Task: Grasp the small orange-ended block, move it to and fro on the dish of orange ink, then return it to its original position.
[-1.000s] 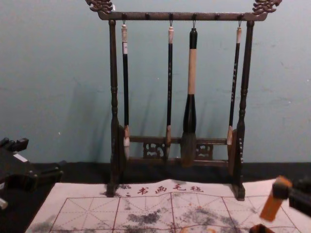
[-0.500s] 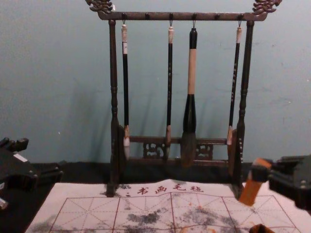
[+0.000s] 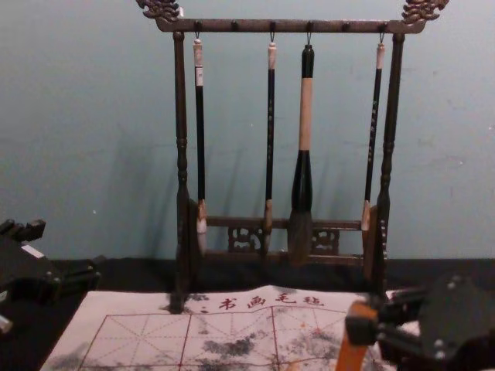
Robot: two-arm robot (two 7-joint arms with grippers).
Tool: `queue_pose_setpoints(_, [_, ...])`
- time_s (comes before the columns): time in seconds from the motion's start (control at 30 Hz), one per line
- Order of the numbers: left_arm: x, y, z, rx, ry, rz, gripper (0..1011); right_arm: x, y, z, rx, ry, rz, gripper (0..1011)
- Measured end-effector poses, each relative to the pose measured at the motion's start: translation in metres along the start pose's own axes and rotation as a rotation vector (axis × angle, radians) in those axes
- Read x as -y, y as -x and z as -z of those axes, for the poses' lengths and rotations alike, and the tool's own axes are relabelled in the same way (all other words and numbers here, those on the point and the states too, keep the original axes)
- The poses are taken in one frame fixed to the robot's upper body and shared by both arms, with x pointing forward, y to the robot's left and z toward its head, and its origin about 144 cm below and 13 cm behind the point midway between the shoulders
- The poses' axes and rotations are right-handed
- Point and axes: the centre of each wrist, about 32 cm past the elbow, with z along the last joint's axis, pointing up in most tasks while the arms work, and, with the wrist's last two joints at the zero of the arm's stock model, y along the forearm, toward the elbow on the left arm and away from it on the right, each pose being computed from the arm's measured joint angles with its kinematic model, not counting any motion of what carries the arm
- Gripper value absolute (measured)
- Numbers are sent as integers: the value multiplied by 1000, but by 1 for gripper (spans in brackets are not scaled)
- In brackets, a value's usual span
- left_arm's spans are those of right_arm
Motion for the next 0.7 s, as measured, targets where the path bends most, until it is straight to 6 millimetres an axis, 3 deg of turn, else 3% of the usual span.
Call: queue_pose_setpoints(0.7, [0,0,0,0,0,0,1001,-31,11,3,32,69,-132,94])
